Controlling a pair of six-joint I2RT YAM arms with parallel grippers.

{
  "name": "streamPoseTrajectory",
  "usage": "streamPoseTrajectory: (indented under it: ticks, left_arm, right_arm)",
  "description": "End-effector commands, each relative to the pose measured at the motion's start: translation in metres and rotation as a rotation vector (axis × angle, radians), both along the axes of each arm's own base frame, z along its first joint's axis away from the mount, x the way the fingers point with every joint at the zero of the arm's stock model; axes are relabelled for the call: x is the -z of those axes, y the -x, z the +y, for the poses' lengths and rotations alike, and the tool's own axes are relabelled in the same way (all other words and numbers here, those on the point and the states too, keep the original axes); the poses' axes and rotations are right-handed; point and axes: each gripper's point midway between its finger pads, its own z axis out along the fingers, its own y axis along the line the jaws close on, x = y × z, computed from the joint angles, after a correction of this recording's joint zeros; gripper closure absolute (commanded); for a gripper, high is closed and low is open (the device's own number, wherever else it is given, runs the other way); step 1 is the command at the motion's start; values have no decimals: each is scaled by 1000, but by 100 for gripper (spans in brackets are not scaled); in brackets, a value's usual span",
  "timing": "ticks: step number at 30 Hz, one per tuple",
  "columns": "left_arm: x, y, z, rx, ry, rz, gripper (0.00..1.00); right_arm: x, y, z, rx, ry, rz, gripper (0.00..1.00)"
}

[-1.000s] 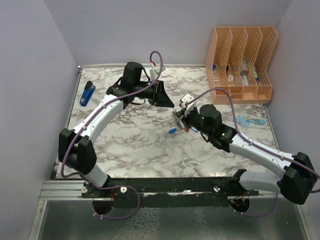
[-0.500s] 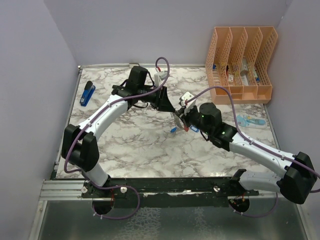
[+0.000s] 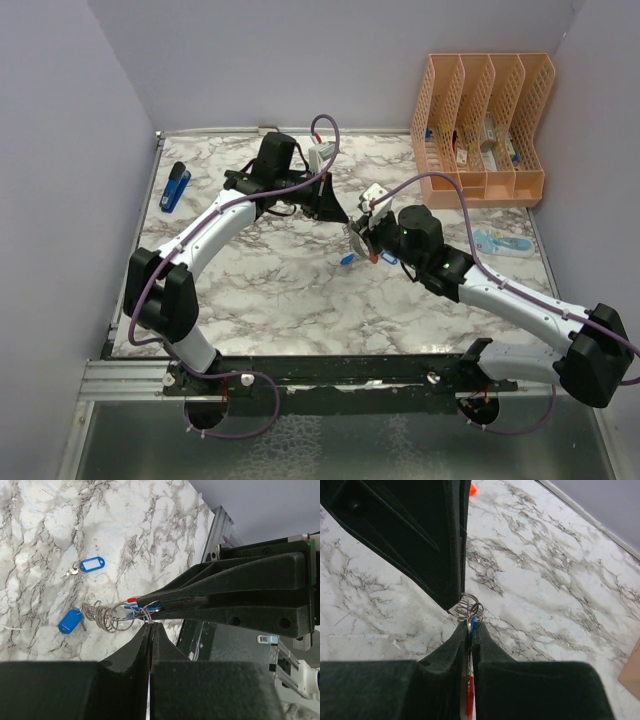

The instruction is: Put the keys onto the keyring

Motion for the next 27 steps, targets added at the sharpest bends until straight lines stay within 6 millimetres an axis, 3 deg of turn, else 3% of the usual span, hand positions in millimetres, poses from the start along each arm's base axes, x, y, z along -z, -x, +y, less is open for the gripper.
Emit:
streamPoseTrajectory:
  ticks: [1,7,13,21,27]
  left_arm:
    - [0,-12,-5,-51,-14,-23,100]
    - [-18,-31,-4,-207,25,-48,100]
    - [-19,-33,-5,-300,99,7,100]
    - [-19,-38,6,-416,114,6,100]
    - [-8,-42,9,-488,104,10,100]
  right_arm:
    - [-20,3,13,-35,-59,-14,99]
    - [-14,10,24,-49,-91,35,99]
    - [-17,14,31,-30,-156,71,99]
    - [-26,7,25,58,-220,84,99]
    - [-28,5,32,73,-268,130,99]
